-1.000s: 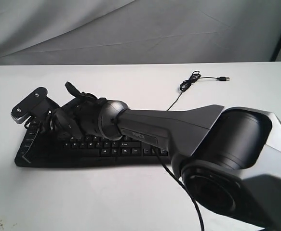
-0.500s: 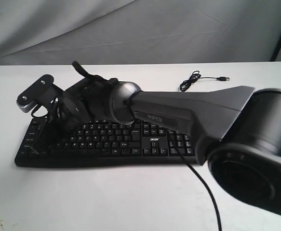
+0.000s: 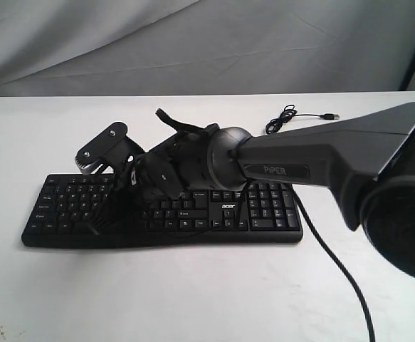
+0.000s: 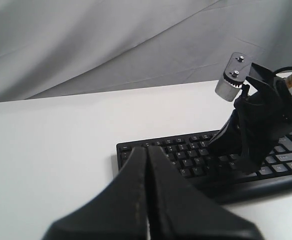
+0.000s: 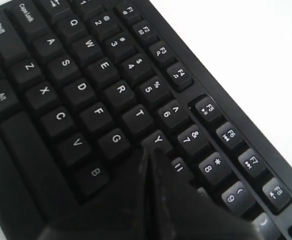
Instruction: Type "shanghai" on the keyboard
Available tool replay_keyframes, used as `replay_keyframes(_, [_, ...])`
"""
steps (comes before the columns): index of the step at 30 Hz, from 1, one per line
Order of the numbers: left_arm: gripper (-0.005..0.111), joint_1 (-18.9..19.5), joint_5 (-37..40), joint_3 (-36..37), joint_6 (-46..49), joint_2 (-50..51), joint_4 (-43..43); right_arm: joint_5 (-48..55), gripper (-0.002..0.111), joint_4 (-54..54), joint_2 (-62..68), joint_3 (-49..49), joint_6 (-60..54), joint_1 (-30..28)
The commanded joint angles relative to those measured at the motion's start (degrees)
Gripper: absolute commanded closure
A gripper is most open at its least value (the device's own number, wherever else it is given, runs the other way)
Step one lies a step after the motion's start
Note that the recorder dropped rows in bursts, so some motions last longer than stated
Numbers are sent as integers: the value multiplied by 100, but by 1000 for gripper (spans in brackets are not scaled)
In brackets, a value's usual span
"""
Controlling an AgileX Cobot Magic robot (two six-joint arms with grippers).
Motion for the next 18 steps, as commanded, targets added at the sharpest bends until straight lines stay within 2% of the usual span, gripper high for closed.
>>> replay_keyframes(1, [107, -30, -28, 25, -16, -20, 4, -199, 108, 42, -10, 38, -18, -1])
replay_keyframes(18, [107, -30, -28, 25, -16, -20, 4, -268, 108, 128, 116, 38, -18, -1])
